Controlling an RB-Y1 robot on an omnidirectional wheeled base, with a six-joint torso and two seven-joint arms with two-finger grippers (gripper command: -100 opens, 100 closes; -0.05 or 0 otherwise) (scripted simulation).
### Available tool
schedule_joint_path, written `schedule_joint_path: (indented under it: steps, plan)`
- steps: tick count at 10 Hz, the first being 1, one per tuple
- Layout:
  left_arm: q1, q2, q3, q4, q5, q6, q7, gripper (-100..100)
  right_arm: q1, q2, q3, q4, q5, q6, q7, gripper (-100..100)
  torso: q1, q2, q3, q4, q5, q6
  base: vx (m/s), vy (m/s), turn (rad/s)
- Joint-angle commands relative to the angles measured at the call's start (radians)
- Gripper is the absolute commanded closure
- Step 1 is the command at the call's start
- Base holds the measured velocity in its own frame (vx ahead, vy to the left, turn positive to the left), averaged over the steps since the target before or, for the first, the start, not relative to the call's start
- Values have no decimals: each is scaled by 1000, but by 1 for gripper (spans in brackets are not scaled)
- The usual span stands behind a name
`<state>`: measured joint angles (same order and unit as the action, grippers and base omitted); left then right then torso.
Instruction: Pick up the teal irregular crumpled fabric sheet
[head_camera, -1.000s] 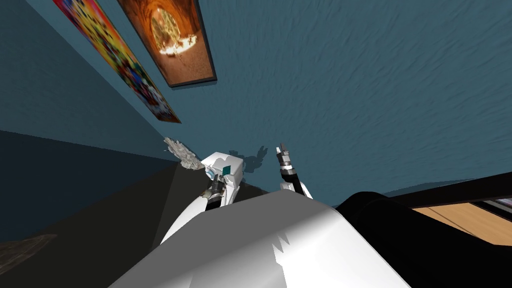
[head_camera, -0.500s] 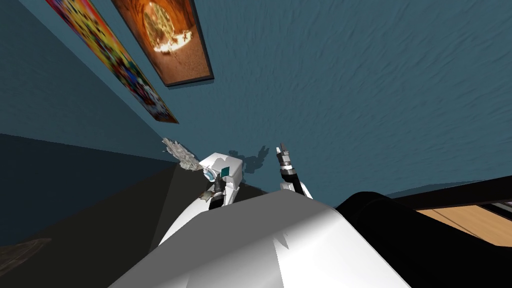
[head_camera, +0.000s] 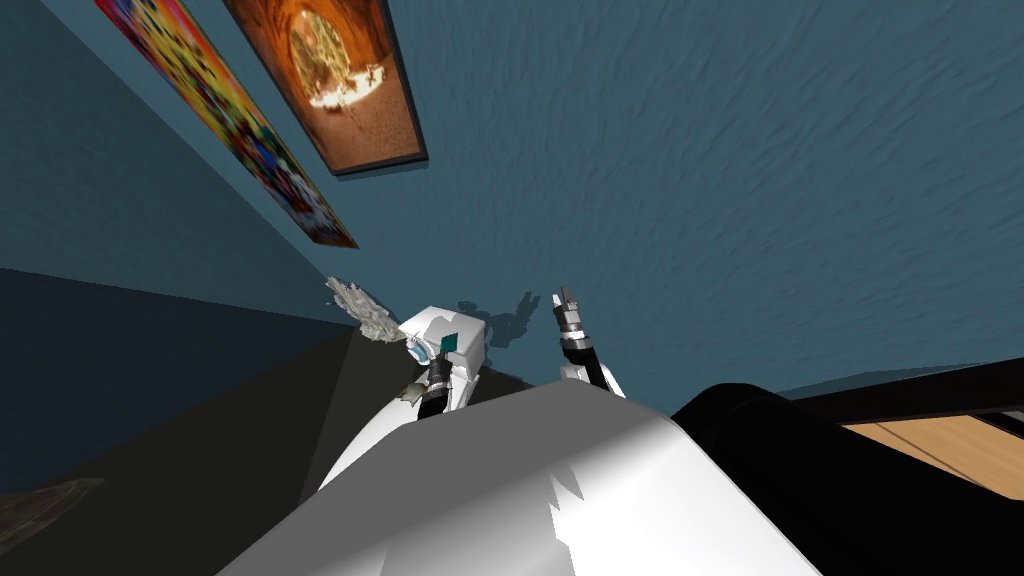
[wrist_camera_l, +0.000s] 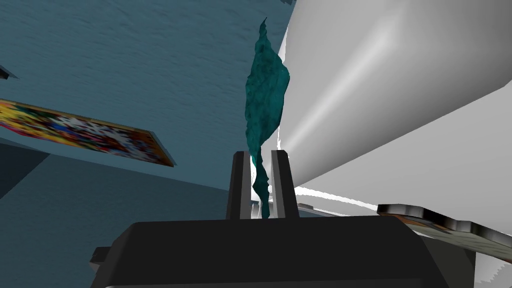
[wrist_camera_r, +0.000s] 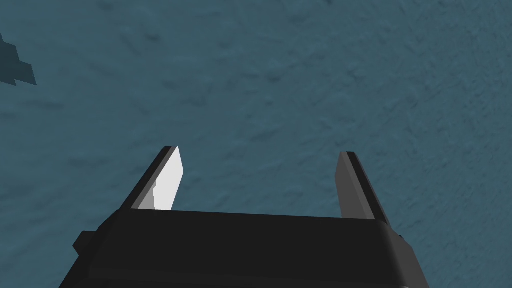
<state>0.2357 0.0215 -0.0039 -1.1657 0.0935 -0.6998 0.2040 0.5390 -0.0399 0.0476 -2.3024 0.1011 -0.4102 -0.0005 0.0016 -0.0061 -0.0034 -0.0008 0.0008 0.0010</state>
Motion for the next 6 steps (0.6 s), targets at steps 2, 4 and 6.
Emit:
schedule_joint_path:
  steps: [2,4,6]
  plan:
    - [0,0,0,0,0,0,0,100,0,0,0,0,0,0,0,0,0,0,0,0,0,0,0,0,0]
    - [12,0,-3,19,-1,-28,4,100,0,0,0,0,0,0,0,0,0,0,0,0,0,0,-27,-3,-10]
    - [4,4,-1,18,1,-18,6,0,0,0,0,0,0,0,0,0,0,3,2,1,-1,0,-21,-2,1]
